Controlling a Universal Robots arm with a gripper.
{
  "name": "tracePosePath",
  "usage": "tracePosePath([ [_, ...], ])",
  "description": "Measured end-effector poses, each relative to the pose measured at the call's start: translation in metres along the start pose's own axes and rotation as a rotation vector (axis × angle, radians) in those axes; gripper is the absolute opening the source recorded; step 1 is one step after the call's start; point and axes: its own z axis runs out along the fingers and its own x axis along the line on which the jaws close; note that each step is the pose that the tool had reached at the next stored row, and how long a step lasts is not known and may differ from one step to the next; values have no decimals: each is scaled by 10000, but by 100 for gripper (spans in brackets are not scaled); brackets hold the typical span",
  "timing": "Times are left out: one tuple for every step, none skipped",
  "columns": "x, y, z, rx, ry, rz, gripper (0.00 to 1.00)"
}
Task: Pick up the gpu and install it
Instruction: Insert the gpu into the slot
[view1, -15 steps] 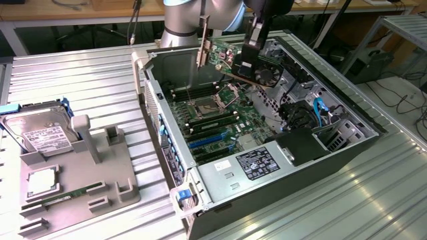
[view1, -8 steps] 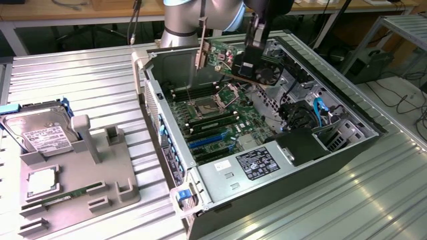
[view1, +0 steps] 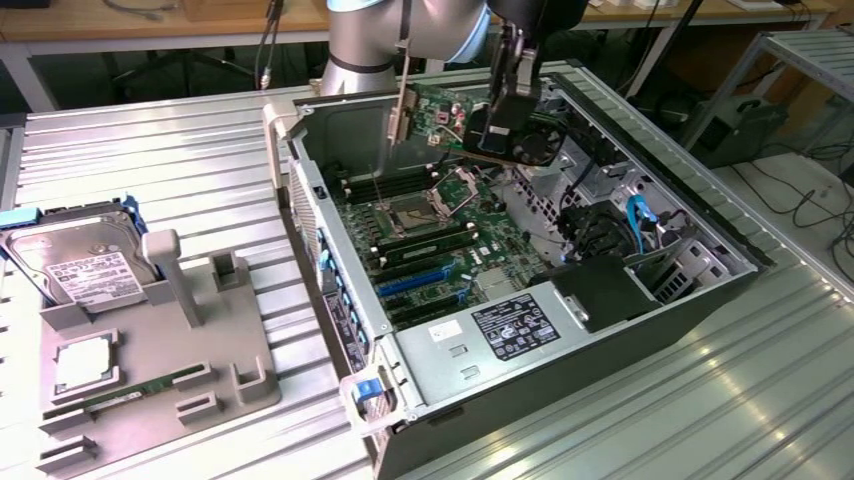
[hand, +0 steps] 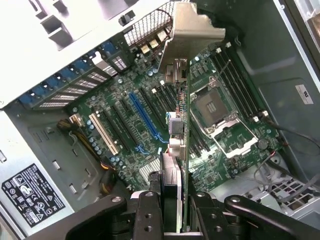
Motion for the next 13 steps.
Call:
tracePosePath([
  [0,0,0,-3,-3,-132,27],
  [0,0,0,-5,-4,-226,27],
  [0,0,0,-7,-7,-346,27],
  [0,0,0,-9,-9,-449,27],
  [0,0,0,-13,-11,-615,27],
  [0,0,0,-16,-15,-793,27],
  [0,0,0,-19,-17,-896,27],
  [0,0,0,-21,-19,-1017,27],
  [0,0,0,-23,-21,-1127,27],
  [0,0,0,-26,-23,-1239,27],
  [0,0,0,-28,-26,-1350,27],
  [0,0,0,-30,-27,-1454,27],
  [0,0,0,-33,-30,-1588,27],
])
